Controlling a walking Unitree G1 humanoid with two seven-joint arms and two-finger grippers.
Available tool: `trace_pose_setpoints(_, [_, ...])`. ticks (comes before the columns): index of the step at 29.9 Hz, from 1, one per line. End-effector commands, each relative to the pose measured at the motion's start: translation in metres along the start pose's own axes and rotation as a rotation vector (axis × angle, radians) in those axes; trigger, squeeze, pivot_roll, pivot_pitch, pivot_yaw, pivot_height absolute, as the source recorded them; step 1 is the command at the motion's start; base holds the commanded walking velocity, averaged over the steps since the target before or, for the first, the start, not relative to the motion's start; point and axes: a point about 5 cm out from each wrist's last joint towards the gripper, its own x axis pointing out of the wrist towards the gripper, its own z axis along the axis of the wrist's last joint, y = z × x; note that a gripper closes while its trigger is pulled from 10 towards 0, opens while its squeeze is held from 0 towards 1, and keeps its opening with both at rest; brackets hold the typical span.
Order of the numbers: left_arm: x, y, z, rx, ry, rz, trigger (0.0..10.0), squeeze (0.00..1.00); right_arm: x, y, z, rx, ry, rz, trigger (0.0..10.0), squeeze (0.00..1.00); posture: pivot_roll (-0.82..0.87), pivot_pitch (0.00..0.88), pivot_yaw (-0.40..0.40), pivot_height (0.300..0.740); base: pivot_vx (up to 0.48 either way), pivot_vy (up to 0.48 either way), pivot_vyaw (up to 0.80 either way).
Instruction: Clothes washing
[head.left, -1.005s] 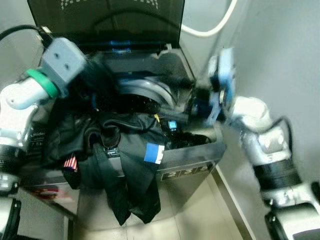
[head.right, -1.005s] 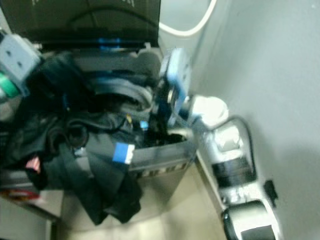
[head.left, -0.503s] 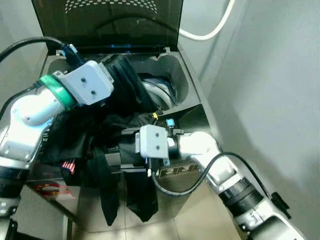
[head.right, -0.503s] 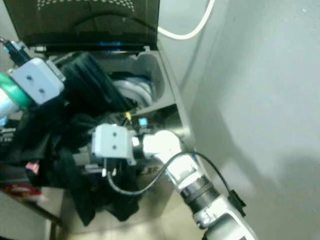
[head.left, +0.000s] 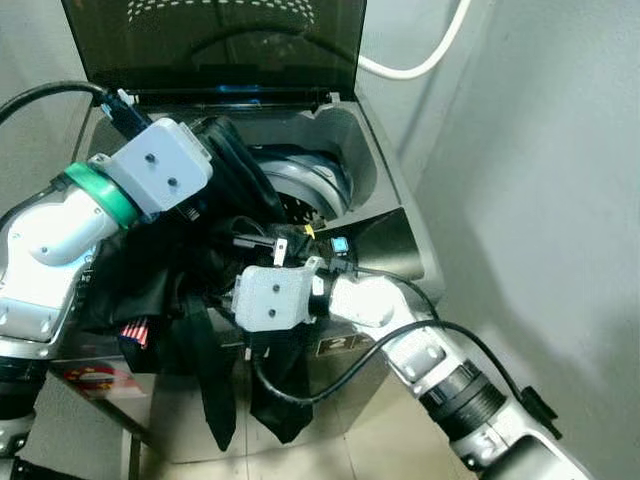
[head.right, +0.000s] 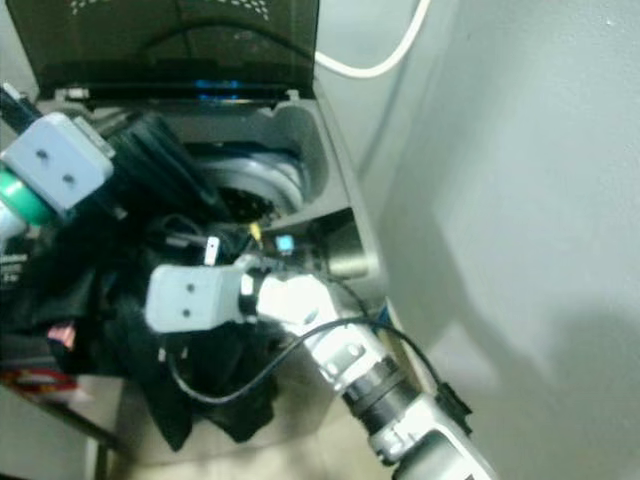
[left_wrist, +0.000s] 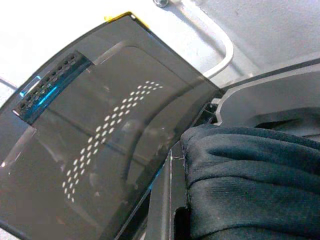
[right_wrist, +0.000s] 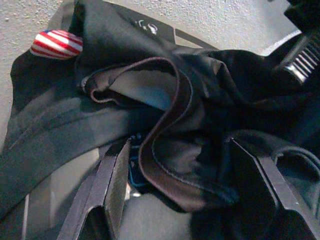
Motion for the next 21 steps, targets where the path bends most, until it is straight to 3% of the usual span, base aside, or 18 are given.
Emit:
trace_pose_setpoints(1, [-0.002, 0.0, 0.004, 0.0, -0.009, 0.0, 10.0, 0.0, 0.001, 0.009, -0.007, 0.011, 0.042, 0.031, 10.0, 0.0, 0.14, 0.165, -0.03, 0.74, 0.0, 0.0, 0.0])
trace_pose_setpoints(2, [-0.002, -0.001, 0.004, -0.003, -0.007, 0.001, 10.0, 0.0, 0.002, 0.012, -0.008, 0.043, 0.046, 0.027, 4.2, 0.0, 0.14, 0.165, -0.033, 0.74, 0.0, 0.0, 0.0])
trace_pose_setpoints(3, [-0.002, -0.001, 0.004, -0.003, -0.007, 0.001, 10.0, 0.0, 0.002, 0.012, -0.008, 0.043, 0.046, 0.027, 4.2, 0.0, 0.14, 0.165, -0.033, 0.74, 0.0, 0.0, 0.0])
trace_pose_setpoints(4, [-0.002, -0.001, 0.005, -0.006, -0.006, 0.002, 10.0, 0.0, 0.002, 0.013, -0.008, 0.054, 0.047, 0.027, 0.4, 0.0, 0.14, 0.165, -0.035, 0.74, 0.0, 0.0, 0.0])
trace_pose_setpoints(8, [-0.002, -0.002, 0.005, -0.009, -0.004, 0.005, 10.0, 0.0, 0.004, 0.014, -0.009, 0.083, 0.043, 0.022, 0.0, 0.0, 0.14, 0.165, -0.04, 0.74, 0.0, 0.0, 0.0])
trace_pose_setpoints(14, [-0.003, -0.002, 0.005, -0.012, 0.002, 0.017, 10.0, 0.0, 0.005, 0.005, -0.005, 0.338, -0.045, -0.03, 0.0, 0.0, 0.14, 0.164, -0.049, 0.74, 0.0, 0.0, 0.0])
trace_pose_setpoints(21, [-0.003, -0.003, 0.006, -0.016, 0.003, 0.022, 10.0, 0.0, 0.005, -0.005, -0.001, 0.413, -0.082, -0.056, 0.0, 0.0, 0.14, 0.159, -0.05, 0.74, 0.0, 0.0, 0.0])
